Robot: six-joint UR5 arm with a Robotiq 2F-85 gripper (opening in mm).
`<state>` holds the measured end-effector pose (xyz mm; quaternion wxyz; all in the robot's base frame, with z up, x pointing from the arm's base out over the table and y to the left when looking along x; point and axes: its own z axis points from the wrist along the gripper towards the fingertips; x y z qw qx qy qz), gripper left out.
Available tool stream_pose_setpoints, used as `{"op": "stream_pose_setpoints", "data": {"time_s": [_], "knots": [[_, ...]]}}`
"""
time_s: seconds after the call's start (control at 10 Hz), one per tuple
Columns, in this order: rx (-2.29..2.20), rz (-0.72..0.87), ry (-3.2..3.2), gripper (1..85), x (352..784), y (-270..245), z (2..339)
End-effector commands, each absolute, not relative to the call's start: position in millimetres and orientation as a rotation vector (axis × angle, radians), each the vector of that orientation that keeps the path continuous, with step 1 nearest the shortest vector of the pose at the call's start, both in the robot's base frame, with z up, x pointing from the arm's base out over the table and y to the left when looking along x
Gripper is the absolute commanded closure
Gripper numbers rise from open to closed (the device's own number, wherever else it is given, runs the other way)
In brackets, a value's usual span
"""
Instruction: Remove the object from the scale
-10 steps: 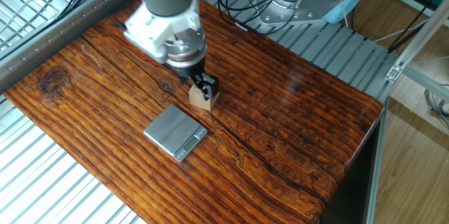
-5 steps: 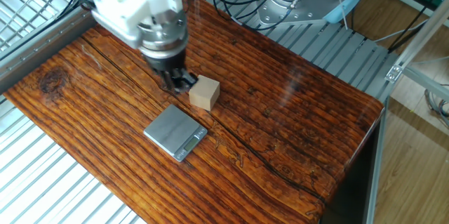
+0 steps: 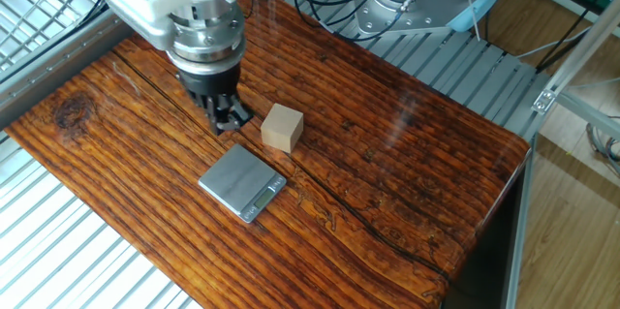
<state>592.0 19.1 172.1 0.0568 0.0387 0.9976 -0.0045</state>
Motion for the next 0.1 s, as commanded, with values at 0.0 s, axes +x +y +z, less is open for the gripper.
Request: {"op": "stream_pose_setpoints", "data": {"time_s": [0.0], "knots": [[0.141,0.002,2.997,84.7,601.6,19.5,179.3]]}}
